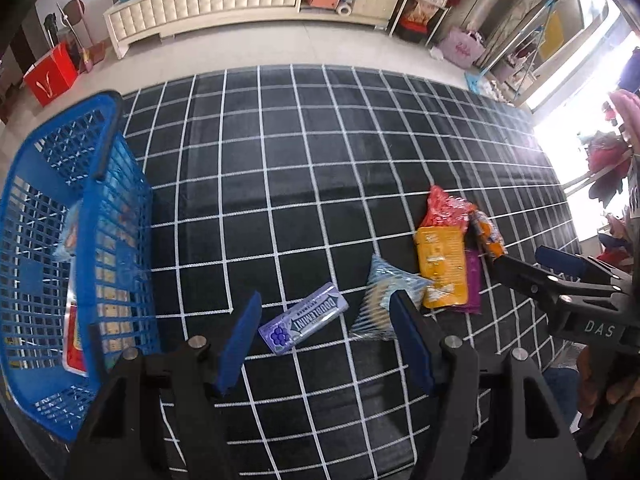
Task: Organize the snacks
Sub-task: 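Grasp the orange snack pack with the right tool and lift it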
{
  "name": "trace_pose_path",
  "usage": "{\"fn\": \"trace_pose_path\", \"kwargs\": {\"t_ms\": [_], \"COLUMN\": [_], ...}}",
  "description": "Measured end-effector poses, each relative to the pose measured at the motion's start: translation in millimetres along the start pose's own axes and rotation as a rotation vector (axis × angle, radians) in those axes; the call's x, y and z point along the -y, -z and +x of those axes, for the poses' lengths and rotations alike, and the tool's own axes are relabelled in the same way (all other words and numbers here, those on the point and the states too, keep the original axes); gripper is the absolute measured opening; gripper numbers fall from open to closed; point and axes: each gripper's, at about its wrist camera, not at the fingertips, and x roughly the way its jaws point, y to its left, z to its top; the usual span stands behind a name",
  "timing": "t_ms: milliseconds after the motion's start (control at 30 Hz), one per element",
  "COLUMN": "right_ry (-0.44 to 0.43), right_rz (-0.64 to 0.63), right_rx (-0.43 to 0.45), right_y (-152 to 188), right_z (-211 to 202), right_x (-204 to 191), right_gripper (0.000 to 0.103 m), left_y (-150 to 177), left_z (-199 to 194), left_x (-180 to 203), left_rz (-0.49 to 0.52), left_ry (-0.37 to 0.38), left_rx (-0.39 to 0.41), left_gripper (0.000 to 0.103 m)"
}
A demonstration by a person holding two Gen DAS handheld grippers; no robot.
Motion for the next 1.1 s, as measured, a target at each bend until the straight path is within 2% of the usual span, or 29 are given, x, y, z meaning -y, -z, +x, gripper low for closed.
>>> {"fn": "trace_pose_path", "kwargs": {"t_ms": [267, 433, 633, 733, 833, 933, 1100], "right_ry": [0.013, 0.029, 0.028, 0.072, 0.119, 0.147, 0.128], "right_rz": [-0.006, 0.003, 0.000, -0.019, -0.051, -0.080, -0.069], "right_rx": [-0.075, -0.116, -0.169, -0.171, -0.171, -0.164, -0.162], "right_y": [-11, -13, -7, -2, 8, 23, 39], "right_z": [48, 69, 90, 95, 100, 100, 89], "right_x": [7, 13, 15, 16, 16, 17, 35], "right_gripper": [0.097, 0.091, 0.087, 0.083, 0.074, 0.061, 0.056], "left_y": [-4, -7, -8, -5, -3, 0, 5], "left_z": [37, 41, 43, 42, 37, 32, 22], "left_x": [-16, -18, -10, -9, -11, -14, -16], "left_rz": [-0.028, -0.022, 0.035, 0.065, 0.056, 0.040, 0.025], "left_ry": [-0.013, -0.011, -0.028, -0.054, -0.103, -0.063, -0.046], "left_rx": [-0.050, -0.053, -0.039, -0.035, -0.018, -0.018, -0.006], "left_gripper": [0.065, 0.065, 0.065, 0.065, 0.065, 0.065, 0.065]}}
